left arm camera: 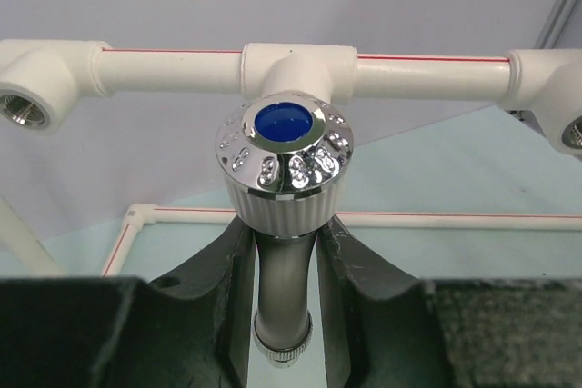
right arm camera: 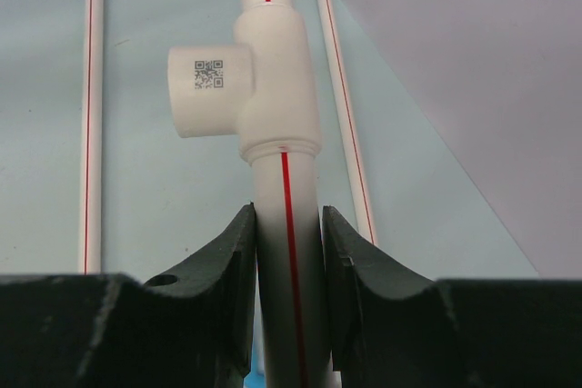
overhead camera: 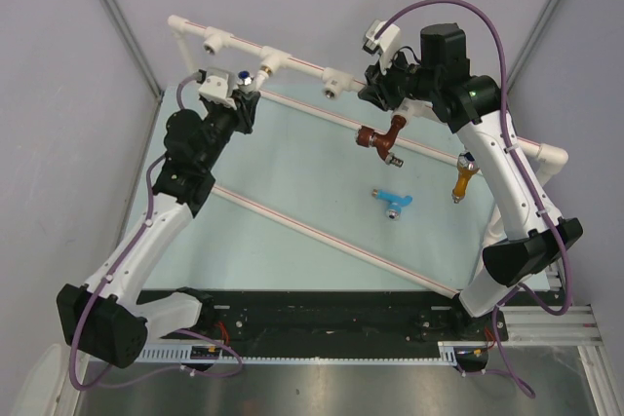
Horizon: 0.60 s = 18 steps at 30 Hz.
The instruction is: Install the water faucets
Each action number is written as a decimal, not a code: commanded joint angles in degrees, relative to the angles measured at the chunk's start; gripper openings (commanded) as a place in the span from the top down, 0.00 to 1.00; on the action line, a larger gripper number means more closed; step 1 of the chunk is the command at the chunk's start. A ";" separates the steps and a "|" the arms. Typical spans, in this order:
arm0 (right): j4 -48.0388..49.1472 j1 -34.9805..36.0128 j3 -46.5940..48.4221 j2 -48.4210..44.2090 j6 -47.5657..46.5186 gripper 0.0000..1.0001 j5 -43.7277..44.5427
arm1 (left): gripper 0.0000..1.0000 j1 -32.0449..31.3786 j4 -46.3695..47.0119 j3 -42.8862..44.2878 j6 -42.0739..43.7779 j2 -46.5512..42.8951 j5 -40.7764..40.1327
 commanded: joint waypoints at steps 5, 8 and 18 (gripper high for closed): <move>-7.43 3.26 -0.83 -2.44 2.74 1.00 -2.17 | 1.00 -3.14 -4.57 2.83 14.02 2.55 3.86; -7.52 3.26 -0.75 -2.53 2.66 1.00 -2.17 | 1.00 -3.06 -5.36 3.62 16.04 2.64 3.68; -7.69 3.79 -0.66 -2.44 1.95 1.00 -2.17 | 1.00 -4.55 -7.56 4.41 26.40 3.87 4.47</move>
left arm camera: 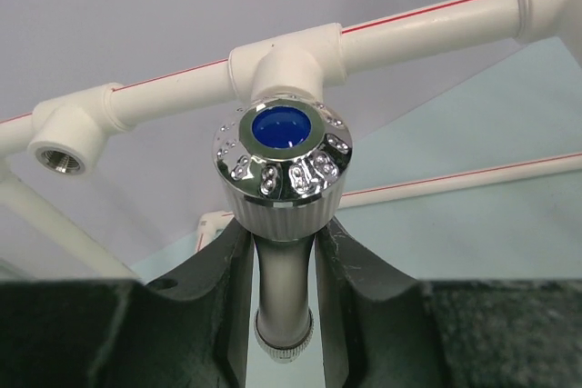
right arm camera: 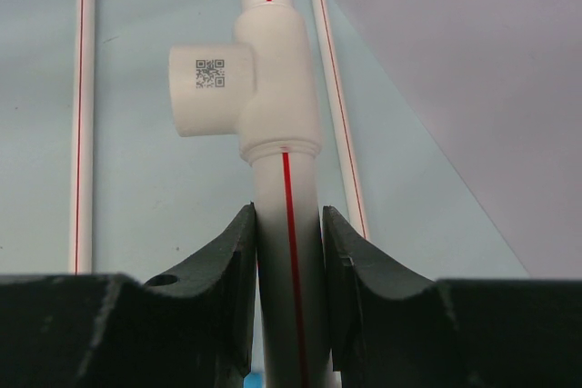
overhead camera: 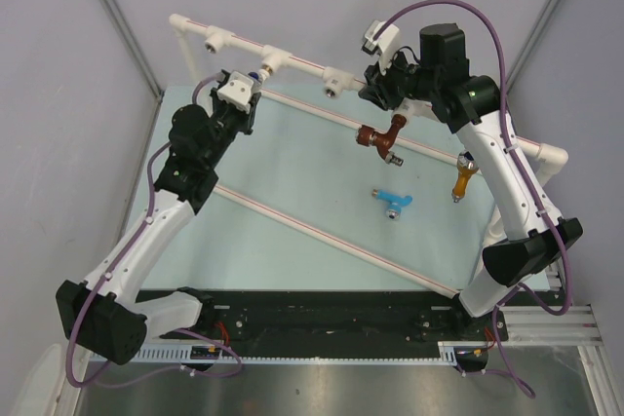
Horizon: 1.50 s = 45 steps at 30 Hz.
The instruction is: Install the water faucets
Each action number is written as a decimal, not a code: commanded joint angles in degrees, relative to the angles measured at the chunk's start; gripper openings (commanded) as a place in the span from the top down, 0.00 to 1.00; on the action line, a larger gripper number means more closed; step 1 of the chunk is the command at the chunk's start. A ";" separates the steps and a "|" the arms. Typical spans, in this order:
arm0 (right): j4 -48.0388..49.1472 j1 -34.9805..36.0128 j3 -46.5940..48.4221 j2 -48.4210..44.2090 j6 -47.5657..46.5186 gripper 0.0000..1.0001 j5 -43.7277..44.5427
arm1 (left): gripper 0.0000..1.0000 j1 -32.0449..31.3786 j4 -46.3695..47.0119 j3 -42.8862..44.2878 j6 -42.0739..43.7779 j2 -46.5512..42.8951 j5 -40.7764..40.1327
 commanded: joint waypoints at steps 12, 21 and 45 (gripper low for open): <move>-8.09 3.92 -0.75 -2.70 2.10 1.00 -3.13 | 1.00 -2.61 -5.80 1.70 21.19 3.24 5.06; -8.26 4.36 -0.92 -2.88 1.66 1.00 -2.60 | 1.00 -3.75 -7.56 2.32 28.23 3.59 2.87; -8.61 5.94 -1.98 -3.67 -1.32 1.00 -1.81 | 1.00 -7.79 -12.31 4.69 51.17 6.14 -9.26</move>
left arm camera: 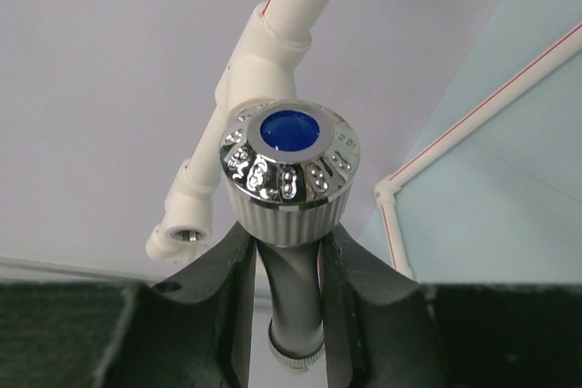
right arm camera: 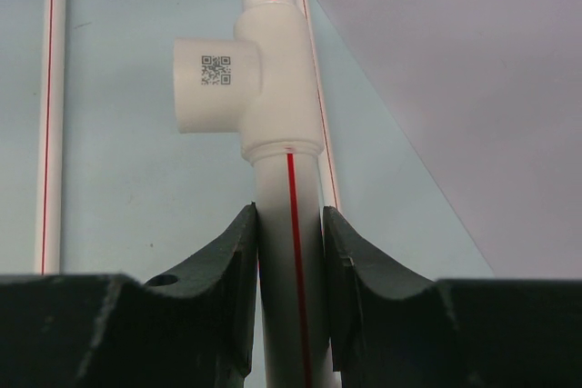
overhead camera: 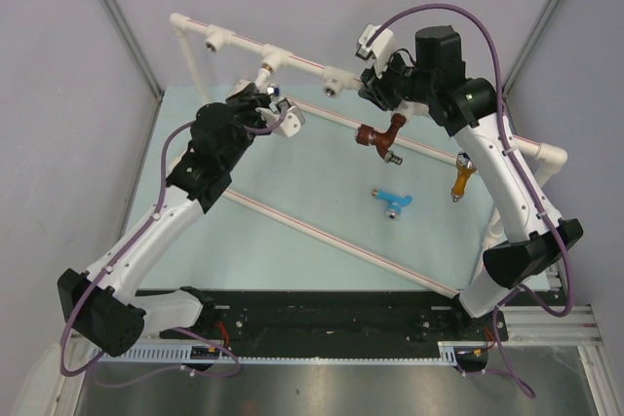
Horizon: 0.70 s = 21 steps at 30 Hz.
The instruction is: Install the water faucets
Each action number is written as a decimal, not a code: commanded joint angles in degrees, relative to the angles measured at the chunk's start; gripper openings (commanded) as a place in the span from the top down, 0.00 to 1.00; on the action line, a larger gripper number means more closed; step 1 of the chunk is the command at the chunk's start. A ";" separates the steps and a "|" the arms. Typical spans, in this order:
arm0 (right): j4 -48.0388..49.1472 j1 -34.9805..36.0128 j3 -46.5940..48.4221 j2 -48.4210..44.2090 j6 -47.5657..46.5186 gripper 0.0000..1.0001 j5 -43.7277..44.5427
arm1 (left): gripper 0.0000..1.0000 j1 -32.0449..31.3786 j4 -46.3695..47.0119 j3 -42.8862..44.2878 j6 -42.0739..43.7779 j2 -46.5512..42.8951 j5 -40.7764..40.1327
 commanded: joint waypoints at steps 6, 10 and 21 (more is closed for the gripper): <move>-9.01 4.94 -1.96 -3.74 1.34 1.00 -4.65 | 1.00 -1.76 -4.18 1.04 13.20 4.94 -6.09; -8.92 5.38 -2.66 -4.18 0.81 1.00 -4.65 | 1.00 -2.29 -4.18 1.39 17.15 5.82 -8.29; -8.83 5.99 -3.19 -4.44 -0.07 1.00 -4.21 | 0.99 -3.79 -2.07 1.04 25.24 7.41 -14.80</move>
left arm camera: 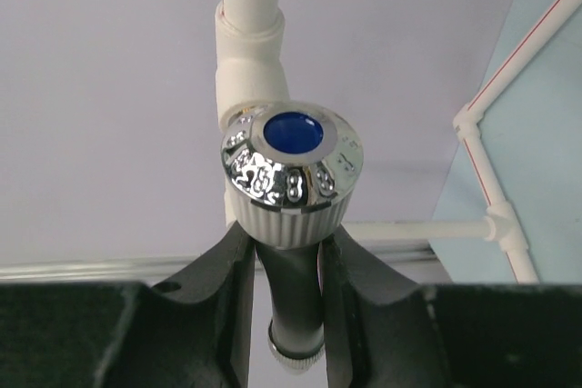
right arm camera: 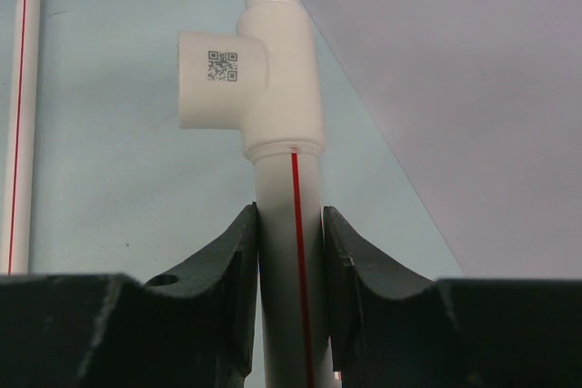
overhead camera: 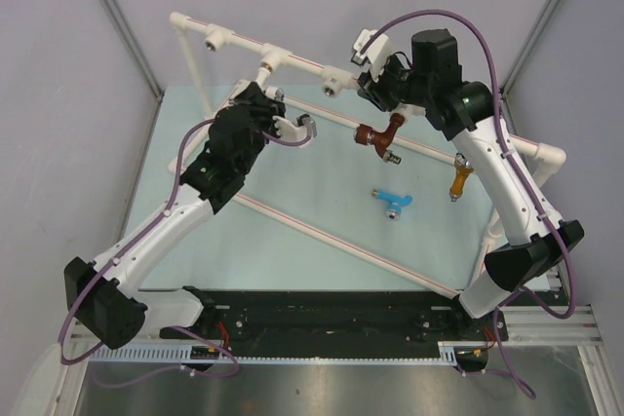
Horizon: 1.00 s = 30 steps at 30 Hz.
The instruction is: Install the water faucets
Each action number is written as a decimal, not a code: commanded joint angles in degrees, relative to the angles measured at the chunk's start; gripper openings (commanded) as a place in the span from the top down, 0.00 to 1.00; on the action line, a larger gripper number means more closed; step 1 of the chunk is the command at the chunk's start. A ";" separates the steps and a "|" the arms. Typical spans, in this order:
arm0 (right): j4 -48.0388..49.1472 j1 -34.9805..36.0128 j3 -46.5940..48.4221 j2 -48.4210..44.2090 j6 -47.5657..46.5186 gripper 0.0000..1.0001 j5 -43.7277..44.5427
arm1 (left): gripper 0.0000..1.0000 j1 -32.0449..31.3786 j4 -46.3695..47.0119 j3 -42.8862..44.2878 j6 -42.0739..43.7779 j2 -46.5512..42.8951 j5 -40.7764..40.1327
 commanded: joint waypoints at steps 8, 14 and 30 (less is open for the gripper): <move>-10.73 4.75 -1.77 -3.72 2.53 1.00 -6.81 | 0.95 0.10 0.08 -0.14 12.10 5.07 -7.91; -10.73 4.75 -2.04 -3.90 2.26 1.00 -6.81 | 0.93 -0.08 1.83 -0.50 13.69 5.07 -8.45; -10.38 4.92 -2.91 -4.69 2.26 1.00 -6.37 | 0.50 -0.16 3.59 -0.85 12.28 3.67 -8.62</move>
